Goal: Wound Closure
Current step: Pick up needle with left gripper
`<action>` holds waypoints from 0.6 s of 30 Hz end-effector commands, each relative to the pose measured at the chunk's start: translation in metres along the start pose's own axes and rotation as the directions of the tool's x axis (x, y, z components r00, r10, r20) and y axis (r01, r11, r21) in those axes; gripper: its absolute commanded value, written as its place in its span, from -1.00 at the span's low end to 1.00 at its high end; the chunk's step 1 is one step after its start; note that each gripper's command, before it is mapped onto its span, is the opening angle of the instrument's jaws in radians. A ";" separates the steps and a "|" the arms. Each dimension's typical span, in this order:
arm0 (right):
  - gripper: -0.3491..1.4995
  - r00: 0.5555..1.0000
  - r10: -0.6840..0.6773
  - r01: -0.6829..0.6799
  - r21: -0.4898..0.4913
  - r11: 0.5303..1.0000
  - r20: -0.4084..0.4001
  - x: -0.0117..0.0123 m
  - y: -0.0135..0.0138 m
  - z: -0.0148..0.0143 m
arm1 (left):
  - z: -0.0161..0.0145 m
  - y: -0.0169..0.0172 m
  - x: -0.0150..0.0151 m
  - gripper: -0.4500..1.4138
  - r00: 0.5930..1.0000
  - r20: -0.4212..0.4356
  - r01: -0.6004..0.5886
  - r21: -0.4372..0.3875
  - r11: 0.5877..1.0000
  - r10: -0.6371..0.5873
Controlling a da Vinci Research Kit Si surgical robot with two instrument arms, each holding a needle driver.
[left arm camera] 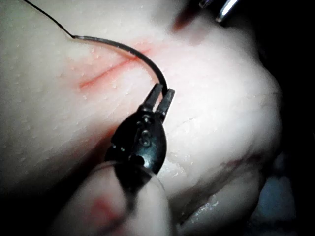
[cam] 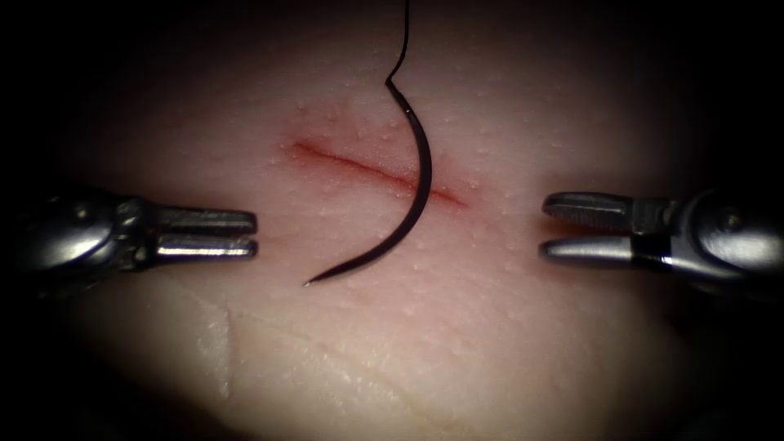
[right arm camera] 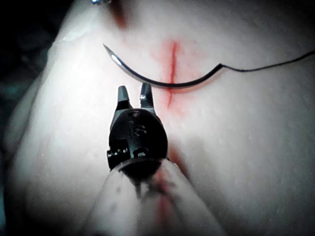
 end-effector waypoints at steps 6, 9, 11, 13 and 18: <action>-0.14 1.000 0.001 -0.001 0.006 1.000 -0.001 -0.0003 -0.0007 0.0004 | 0.0007 0.0006 -0.0007 -0.33 1.000 0.001 0.003 -0.003 1.000 -0.003; -0.14 1.000 0.001 -0.001 0.008 1.000 -0.001 -0.0003 -0.0007 0.0003 | 0.0007 0.0006 -0.0007 -0.27 1.000 0.001 0.004 -0.003 1.000 -0.004; -0.14 1.000 0.001 -0.001 0.009 1.000 0.002 -0.0003 -0.0006 0.0002 | 0.0007 0.0006 -0.0007 -0.24 1.000 0.001 0.004 -0.002 1.000 -0.004; -0.13 1.000 0.001 -0.001 0.008 1.000 -0.001 -0.0003 -0.0006 0.0002 | 0.0008 0.0006 -0.0007 -0.16 1.000 0.001 0.010 -0.001 1.000 -0.010; -0.11 1.000 0.003 -0.003 0.008 1.000 0.000 -0.0002 -0.0005 -0.0001 | 0.0013 0.0009 -0.0005 0.00 0.999 0.030 0.028 0.016 0.999 -0.028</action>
